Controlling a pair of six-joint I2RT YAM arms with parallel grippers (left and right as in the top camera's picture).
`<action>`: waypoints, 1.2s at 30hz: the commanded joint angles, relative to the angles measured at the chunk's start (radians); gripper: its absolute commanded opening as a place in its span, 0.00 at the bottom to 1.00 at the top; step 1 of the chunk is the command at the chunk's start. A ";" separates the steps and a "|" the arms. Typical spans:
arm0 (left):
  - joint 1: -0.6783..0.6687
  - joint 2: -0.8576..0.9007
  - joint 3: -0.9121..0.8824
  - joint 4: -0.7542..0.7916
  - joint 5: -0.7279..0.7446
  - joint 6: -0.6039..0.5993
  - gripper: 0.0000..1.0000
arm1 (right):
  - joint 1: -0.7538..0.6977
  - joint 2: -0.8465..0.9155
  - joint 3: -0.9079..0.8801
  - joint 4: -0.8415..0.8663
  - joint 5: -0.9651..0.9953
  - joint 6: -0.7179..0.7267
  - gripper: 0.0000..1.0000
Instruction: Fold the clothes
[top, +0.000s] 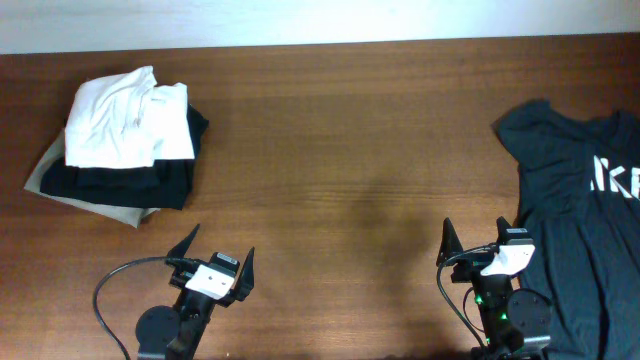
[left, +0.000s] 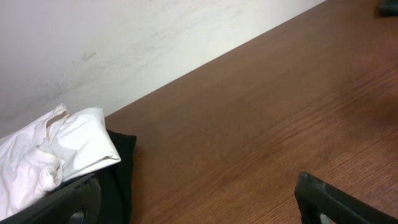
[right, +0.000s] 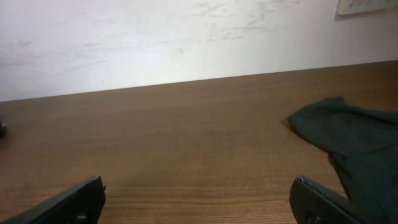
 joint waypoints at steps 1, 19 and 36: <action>-0.004 -0.010 -0.009 0.005 -0.007 0.011 0.99 | -0.005 -0.006 -0.008 0.000 0.005 0.004 0.99; -0.004 -0.010 -0.009 0.005 -0.007 0.011 0.99 | -0.005 -0.006 -0.008 0.000 0.005 0.004 0.99; -0.004 -0.010 -0.009 0.005 -0.007 0.011 0.99 | -0.005 -0.006 -0.008 0.000 0.005 0.004 0.99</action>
